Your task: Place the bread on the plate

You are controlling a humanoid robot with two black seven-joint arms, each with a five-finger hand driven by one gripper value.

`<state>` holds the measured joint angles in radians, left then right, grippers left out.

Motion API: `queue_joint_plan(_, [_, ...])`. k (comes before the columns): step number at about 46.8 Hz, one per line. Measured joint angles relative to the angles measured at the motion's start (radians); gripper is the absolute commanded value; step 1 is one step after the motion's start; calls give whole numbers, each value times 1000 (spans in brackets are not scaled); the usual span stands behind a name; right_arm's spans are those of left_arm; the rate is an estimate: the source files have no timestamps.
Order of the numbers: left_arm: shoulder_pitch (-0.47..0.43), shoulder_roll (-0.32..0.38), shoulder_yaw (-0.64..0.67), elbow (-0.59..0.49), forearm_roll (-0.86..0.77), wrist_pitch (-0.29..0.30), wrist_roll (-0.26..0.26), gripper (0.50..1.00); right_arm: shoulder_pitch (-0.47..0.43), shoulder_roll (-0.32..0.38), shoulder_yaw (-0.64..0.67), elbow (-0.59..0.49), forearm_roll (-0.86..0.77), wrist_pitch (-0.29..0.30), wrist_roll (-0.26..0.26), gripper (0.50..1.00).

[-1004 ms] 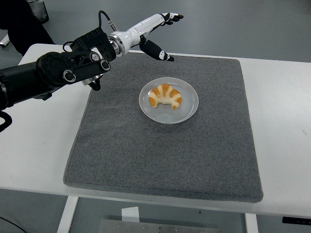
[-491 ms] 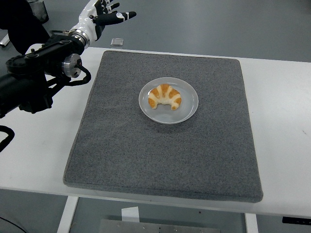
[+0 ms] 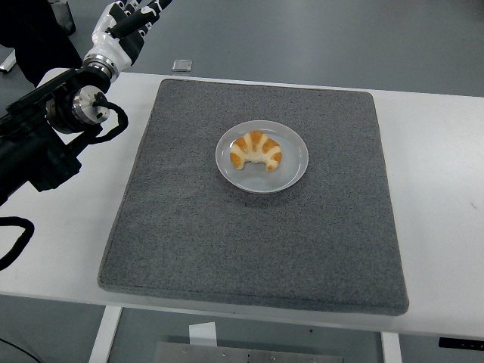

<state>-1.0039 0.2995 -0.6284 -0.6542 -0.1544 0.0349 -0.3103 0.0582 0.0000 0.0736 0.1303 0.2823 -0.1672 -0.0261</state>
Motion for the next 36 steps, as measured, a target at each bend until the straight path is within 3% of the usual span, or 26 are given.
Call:
queue_joint_plan(15, [34, -2, -5, 32, -172, 5, -1, 1000, -1, 0, 0, 0, 0, 0, 0, 952])
queue_joint_plan(36, [36, -59, -2, 75, -166, 4, -5, 1000, 0, 0, 8, 7, 3, 1, 1, 952])
